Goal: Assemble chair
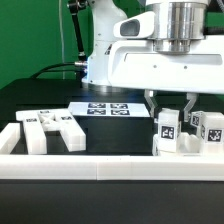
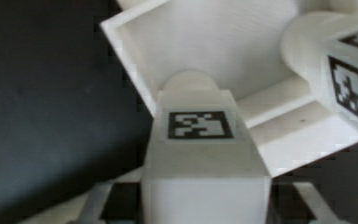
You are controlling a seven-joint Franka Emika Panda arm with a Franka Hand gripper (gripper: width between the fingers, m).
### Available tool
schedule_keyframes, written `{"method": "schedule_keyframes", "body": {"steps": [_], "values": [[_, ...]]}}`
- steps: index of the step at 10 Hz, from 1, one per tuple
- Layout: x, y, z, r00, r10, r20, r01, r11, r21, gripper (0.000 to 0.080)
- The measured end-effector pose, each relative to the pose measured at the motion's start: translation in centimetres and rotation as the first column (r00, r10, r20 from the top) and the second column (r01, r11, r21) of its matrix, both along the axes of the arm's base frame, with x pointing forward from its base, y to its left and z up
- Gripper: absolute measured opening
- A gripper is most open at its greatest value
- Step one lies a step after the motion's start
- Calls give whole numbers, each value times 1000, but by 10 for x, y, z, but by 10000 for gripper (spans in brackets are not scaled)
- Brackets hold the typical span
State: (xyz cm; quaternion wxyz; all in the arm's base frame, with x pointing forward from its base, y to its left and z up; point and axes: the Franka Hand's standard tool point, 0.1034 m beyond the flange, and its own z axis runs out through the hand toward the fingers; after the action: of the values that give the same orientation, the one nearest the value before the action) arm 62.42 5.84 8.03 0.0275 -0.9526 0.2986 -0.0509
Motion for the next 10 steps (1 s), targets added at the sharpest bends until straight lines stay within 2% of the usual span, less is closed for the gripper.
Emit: {"method": "schedule_keyframes", "body": {"steps": [2,4,5,7,8,9,10], "values": [[0,2,-1,975,-222,-2,222,975,23,294],[0,2,-1,912,-410,-16,411,910,48,294],[0,0,-1,876,-481,-29,482,873,68,294],[-1,2,-1,855,-517,-38,519,852,72,294],[-1,2,-1,866,-499,-35,500,863,71,371],[0,2,-1,886,-463,-31,464,883,68,371],[0,2,0,909,-416,-26,417,907,64,505]]}}
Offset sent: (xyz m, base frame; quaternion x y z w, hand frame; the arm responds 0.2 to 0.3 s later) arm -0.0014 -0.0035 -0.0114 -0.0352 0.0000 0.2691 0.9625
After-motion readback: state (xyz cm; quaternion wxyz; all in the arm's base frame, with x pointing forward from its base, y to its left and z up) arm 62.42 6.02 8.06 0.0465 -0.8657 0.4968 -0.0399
